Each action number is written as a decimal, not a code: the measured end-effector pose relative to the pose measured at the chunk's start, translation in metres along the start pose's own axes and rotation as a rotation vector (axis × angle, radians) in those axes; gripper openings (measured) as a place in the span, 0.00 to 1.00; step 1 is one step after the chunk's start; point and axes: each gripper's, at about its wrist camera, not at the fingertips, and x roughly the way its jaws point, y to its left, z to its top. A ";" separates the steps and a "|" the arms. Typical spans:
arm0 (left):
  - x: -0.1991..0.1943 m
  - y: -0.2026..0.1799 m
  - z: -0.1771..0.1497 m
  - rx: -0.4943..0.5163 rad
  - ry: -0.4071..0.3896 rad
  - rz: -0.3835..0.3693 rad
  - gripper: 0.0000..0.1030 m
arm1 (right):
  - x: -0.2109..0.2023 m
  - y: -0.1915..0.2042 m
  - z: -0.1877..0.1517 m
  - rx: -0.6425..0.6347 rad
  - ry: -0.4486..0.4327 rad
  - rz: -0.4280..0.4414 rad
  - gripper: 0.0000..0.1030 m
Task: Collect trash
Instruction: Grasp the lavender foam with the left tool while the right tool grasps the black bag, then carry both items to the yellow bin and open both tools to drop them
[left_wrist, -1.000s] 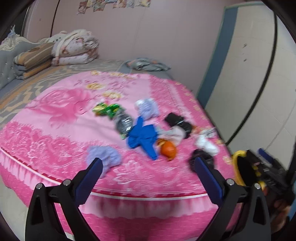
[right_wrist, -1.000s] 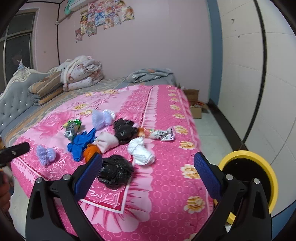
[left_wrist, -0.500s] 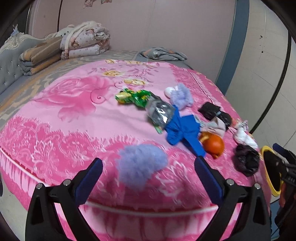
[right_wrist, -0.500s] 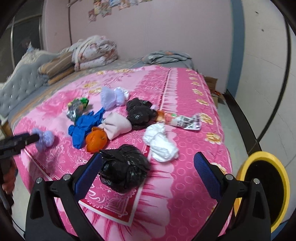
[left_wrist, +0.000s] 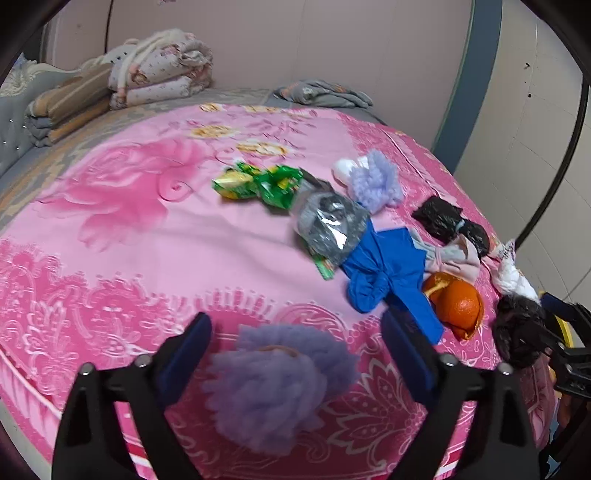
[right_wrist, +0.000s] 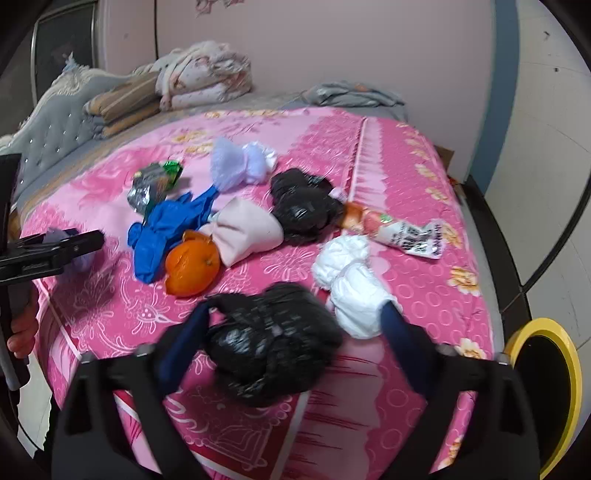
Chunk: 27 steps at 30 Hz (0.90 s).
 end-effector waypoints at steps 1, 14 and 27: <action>0.005 -0.003 -0.002 0.010 0.016 -0.011 0.74 | 0.004 0.000 0.000 -0.003 0.011 0.005 0.76; 0.012 -0.008 -0.006 0.010 0.018 -0.004 0.51 | 0.009 -0.005 0.003 0.072 0.042 0.081 0.50; -0.080 -0.040 0.025 0.120 -0.166 -0.025 0.49 | -0.093 -0.012 0.022 0.077 -0.115 0.188 0.49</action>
